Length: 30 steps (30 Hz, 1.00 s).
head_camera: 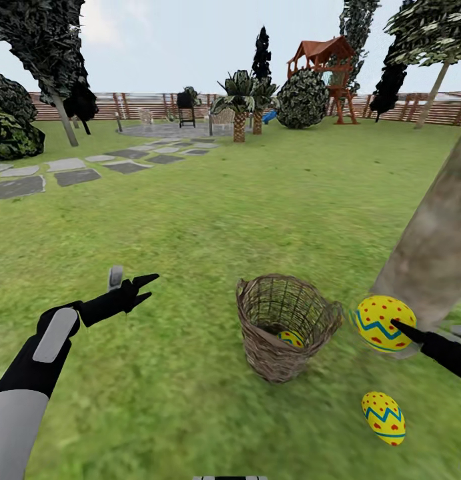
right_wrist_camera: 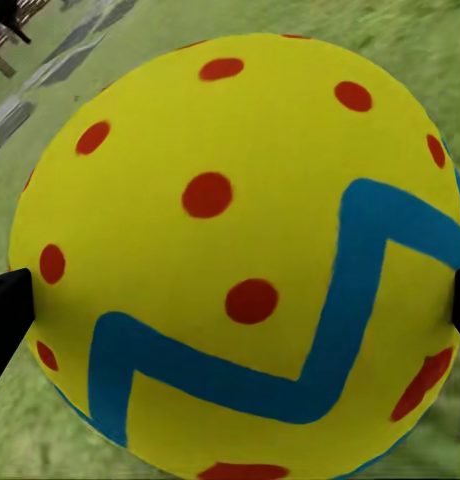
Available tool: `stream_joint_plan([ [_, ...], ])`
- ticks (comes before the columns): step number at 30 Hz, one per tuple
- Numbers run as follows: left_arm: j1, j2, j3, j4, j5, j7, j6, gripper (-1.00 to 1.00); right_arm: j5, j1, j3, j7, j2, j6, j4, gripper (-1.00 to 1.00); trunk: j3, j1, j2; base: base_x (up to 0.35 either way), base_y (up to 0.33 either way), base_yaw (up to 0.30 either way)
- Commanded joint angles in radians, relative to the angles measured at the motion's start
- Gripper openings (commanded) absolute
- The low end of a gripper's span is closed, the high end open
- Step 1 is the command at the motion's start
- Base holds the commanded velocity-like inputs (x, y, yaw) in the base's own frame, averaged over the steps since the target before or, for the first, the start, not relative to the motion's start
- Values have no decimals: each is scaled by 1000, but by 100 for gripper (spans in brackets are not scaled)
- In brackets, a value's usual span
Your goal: Take the three Easter eggs out of the wicker basket on the lawn in the garden, then place them on the lawn next to a single tree (choose any tree) so that all three eggs are next to the same tree and none are left in the basket.
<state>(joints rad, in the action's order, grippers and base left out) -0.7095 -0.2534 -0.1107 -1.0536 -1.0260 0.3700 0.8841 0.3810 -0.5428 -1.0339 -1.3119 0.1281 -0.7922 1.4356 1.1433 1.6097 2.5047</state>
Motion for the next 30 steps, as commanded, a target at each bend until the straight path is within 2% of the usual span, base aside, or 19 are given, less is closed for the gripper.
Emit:
stream_joint_plan([
  [1, -1, 0, -2, 1, 3, 4, 6, 100, 11, 3, -25, -4, 0, -8, 1, -100, -3, -1, 0, 0, 0, 0],
  [3, -1, 0, -1, 0, 3, 4, 7, 100, 53, 10, -49, 4, 1, 7, 2, -100, -11, -1, 0, 0, 0, 0],
  [4, -1, 0, -1, 0, 3, 4, 7, 100, 97, 13, -71, 13, 1, 16, 2, -100, -15, -2, -1, -7, 0, 0],
  [6, -1, 0, -1, -3, 4, 4, 8, 100, 160, 15, -103, 44, 1, 23, 2, -100, -22, -3, -1, -196, 0, 0],
  [8, -1, 0, -1, -3, 4, 3, 8, 100, 182, 15, -110, 115, 0, 26, 1, -100, -30, -4, -2, -313, 0, 0],
  [10, -1, 1, 0, -4, 4, 3, 8, 100, 200, 15, -110, 259, -4, 42, -1, -100, -38, -5, -2, -335, 0, 0],
  [11, -1, 2, 0, -6, 4, 3, 8, 100, 205, 15, -110, 378, -5, 82, -3, -100, -42, -5, -2, -144, 0, 0],
  [12, -1, 2, 0, -8, 4, 4, 9, 100, 206, 15, -108, 444, -6, 109, -7, -100, -46, -6, -3, -74, 0, 0],
  [14, -1, 2, 0, -27, 3, 20, 10, 100, 205, 15, -103, 617, -8, 172, -45, -100, -50, -6, -3, -23, 0, 0],
  [15, -1, 1, 0, -42, 3, 48, 9, 100, 203, 15, -71, 765, -13, 245, -109, -100, -50, -6, -3, -5, 0, 0],
  [16, -1, 1, 0, -46, 3, 82, 7, 100, 199, 15, -25, 882, -12, 311, -184, -100, -50, -6, -3, -2, 0, 0],
  [17, -1, 1, 3, -48, 4, 152, 6, 100, 194, 13, 28, 1017, -9, 378, -286, -100, -50, -6, -3, 0, 0, 0],
  [19, -1, 0, 45, -50, 5, 276, 6, 100, 193, 9, 69, 1132, -7, 457, -404, -100, -50, -6, -3, 0, 0, 0],
  [22, -1, 0, 118, -55, 6, 439, 4, 100, 196, -17, 93, 1239, -7, 584, -599, -100, -50, -6, -3, 0, 0, 0],
  [23, -1, 0, 141, -68, 6, 484, 3, 100, 197, -50, 96, 1277, -7, 618, -689, -100, -50, -6, -3, 0, -11, 0],
  [26, -1, 0, 187, -116, 6, 522, 3, 100, 203, -122, 98, 1310, -7, 662, -838, -100, -50, -6, -3, 8, -193, 0],
  [30, -1, 2, 226, -146, 6, 530, 1, 100, 205, -155, 99, 1317, -7, 670, -871, -100, -50, -6, -3, 60, -291, 0],
])
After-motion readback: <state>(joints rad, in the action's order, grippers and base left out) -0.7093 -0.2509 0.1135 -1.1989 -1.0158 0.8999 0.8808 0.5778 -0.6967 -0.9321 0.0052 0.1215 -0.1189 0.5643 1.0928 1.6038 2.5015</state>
